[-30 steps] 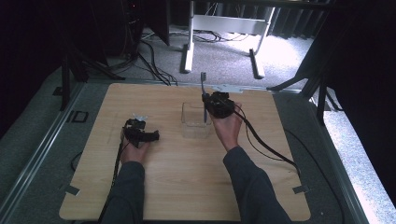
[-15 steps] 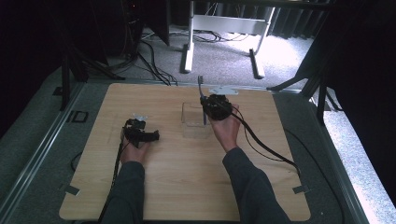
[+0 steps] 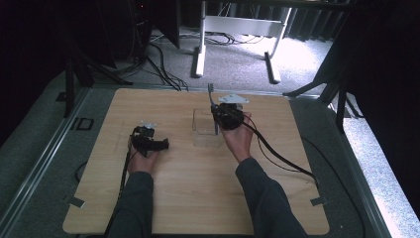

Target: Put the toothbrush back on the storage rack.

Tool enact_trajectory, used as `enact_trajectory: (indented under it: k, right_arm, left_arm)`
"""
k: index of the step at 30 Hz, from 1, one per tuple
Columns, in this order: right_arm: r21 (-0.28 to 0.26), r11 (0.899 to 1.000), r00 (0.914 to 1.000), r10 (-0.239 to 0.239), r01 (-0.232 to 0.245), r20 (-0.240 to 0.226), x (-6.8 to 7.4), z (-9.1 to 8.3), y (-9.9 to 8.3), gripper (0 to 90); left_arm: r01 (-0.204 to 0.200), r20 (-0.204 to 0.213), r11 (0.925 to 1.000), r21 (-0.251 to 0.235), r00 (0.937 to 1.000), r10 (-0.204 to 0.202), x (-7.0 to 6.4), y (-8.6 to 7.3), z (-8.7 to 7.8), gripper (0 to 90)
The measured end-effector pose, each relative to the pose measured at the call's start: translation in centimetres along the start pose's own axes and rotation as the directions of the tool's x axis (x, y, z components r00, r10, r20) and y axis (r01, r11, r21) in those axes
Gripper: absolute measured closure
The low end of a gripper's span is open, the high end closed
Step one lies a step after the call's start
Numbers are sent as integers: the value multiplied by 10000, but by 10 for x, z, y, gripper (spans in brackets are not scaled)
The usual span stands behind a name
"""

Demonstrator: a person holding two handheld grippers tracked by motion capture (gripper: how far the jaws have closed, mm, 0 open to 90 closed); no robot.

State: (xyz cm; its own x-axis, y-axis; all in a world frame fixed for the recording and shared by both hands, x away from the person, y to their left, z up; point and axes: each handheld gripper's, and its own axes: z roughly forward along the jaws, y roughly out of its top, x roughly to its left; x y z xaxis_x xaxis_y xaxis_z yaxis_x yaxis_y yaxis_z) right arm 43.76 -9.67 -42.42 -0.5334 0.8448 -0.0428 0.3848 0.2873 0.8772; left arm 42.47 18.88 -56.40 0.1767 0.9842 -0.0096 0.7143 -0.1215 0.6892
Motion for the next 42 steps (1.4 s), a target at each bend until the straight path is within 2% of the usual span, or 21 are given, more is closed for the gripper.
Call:
enact_trajectory:
  k: [4, 5, 7, 11, 21, 27, 34, 36, 37, 42]
  right_arm:
    - [-219, 9998, 10000, -23, 24, 74, 1, -2, 0, 813]
    - [-390, 9992, 9998, -82, 90, 192, 0, -3, 2, 813]
    - [-387, 9991, 9994, -154, 166, 309, 0, -2, 2, 813]
    - [-176, 9989, 9977, -426, 436, 519, 0, 2, -1, 813]
    - [296, 9951, 9941, -956, 942, 513, 6, 13, -11, 812]
    - [570, 9938, 9939, -981, 952, 504, 8, 17, -14, 812]
    - [1202, 9876, 9931, -1076, 1013, 474, 7, 23, -19, 810]
    - [1406, 9849, 9930, -1084, 1008, 472, 7, 24, -19, 796]
    - [1455, 9845, 9935, -1052, 978, 442, 6, 25, -20, 759]
    - [1490, 9844, 9948, -982, 933, 264, 6, 21, -18, 675]
  left_arm:
    - [6, 2, 10000, -7, 10000, -6, 0, 0, 0, 36]
    - [4, 0, 10000, -5, 10000, -4, 0, 0, 0, 36]
    - [8, 1, 10000, -7, 10000, -8, 0, 0, 0, 36]
    - [7, -5, 10000, -4, 10000, -7, 0, 0, 0, 36]
    - [15, 2, 10000, -3, 10000, -15, 0, 0, 0, 36]
    - [16, 1, 10000, -7, 10000, -16, 0, 0, 0, 36]
    - [-6, 0, 10000, 3, 10000, 6, 0, 0, 0, 36]
    - [-12, -1, 10000, 7, 10000, 12, 0, 0, 0, 36]
    - [-11, 1, 10000, 7, 10000, 11, 0, 0, 0, 36]
    - [-4, 7, 10000, -2, 10000, 4, 0, 0, 0, 37]
